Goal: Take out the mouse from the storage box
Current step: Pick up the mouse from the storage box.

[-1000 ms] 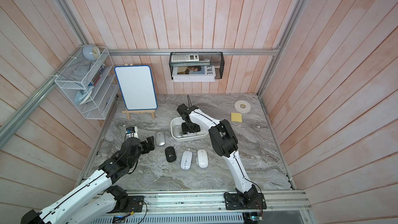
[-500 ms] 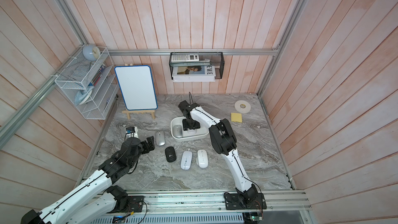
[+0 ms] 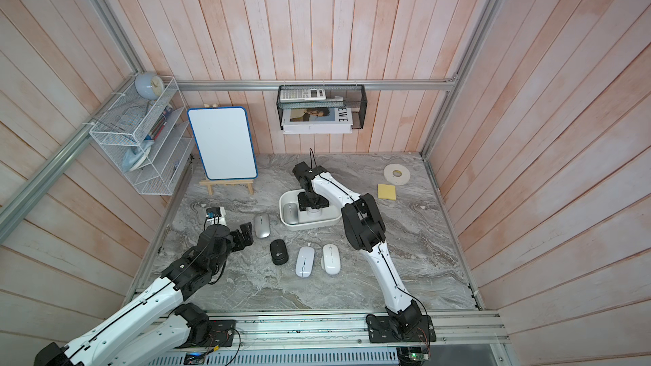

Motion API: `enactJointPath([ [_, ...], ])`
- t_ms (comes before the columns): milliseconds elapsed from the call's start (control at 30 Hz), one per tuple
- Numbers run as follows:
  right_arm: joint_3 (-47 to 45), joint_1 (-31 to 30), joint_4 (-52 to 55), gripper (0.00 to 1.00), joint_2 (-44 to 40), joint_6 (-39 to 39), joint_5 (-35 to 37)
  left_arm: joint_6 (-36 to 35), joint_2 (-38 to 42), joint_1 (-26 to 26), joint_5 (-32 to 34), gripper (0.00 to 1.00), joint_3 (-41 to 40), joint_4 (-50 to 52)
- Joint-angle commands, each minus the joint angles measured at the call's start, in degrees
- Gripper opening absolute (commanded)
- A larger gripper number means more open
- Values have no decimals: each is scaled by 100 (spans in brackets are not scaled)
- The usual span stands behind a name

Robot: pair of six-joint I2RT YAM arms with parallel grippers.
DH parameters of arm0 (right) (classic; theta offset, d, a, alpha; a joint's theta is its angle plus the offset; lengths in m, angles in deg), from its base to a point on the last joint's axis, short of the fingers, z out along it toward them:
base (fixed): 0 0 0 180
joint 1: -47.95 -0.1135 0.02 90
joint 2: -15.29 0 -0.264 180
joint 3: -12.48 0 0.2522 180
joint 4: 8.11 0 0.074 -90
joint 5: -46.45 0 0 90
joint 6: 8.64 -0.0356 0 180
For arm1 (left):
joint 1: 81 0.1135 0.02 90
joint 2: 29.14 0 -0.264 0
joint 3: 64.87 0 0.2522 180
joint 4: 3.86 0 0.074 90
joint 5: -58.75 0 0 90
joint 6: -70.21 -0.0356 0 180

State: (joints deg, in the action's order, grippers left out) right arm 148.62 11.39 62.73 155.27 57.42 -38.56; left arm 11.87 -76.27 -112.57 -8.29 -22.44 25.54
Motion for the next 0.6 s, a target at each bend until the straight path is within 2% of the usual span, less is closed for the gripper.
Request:
enactJointPath([
  [0, -92, -10, 148, 70, 73, -14, 135, -31, -7, -24, 58, 100, -44, -48],
  [333, 354, -26, 496, 64, -328, 56, 294, -51, -88, -24, 64, 100, -10, -53],
  [567, 342, -49, 676, 62, -917, 109, 412, -56, -9, -22, 123, 100, -8, 45],
])
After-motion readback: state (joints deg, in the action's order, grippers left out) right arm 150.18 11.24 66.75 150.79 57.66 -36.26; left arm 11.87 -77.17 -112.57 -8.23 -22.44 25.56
